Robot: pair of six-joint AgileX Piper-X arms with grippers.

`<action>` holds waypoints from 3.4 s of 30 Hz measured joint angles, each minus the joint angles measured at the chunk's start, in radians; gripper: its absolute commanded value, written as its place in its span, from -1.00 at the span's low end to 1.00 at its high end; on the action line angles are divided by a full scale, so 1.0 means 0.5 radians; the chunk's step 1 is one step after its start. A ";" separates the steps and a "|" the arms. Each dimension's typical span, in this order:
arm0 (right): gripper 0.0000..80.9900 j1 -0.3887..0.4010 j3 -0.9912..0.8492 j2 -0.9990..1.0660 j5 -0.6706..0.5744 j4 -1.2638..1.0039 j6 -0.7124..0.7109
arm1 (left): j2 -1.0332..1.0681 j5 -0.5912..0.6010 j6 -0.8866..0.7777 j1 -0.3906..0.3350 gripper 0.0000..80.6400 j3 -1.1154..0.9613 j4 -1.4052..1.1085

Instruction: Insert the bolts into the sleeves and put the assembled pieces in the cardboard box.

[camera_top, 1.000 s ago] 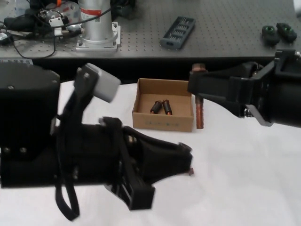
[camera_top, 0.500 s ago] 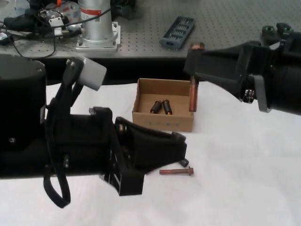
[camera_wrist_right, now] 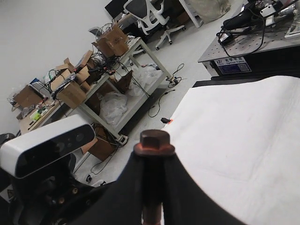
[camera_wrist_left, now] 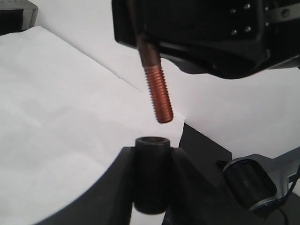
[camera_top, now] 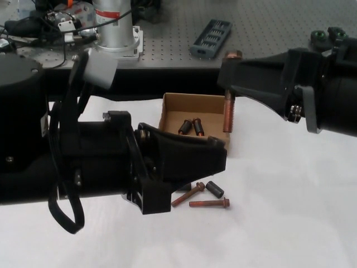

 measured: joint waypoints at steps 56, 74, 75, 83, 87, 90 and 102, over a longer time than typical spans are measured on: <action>-0.96 0.124 0.062 0.044 0.283 -0.219 -0.089 | 0.000 -0.015 -0.068 0.000 -0.98 0.009 -0.086; -0.96 0.124 0.062 0.022 0.259 -0.230 -0.024 | 0.000 -0.105 -0.073 0.000 -0.98 0.009 -0.090; -0.96 0.124 0.062 0.022 0.252 -0.228 -0.022 | 0.000 -0.105 -0.073 0.000 -0.98 0.009 -0.090; -0.96 0.124 0.062 0.022 0.237 -0.232 -0.013 | 0.000 -0.105 -0.073 0.000 -0.98 0.009 -0.090; -0.96 0.124 0.062 0.012 0.244 -0.248 -0.013 | 0.000 -0.105 -0.073 0.000 -0.98 0.009 -0.135; -0.96 0.124 0.062 0.012 0.236 -0.247 -0.013 | 0.000 -0.105 -0.084 0.000 -0.98 0.009 -0.179; -0.96 0.133 0.062 0.012 0.185 -0.247 -0.085 | 0.000 -0.105 -0.112 0.000 -0.98 0.012 -0.251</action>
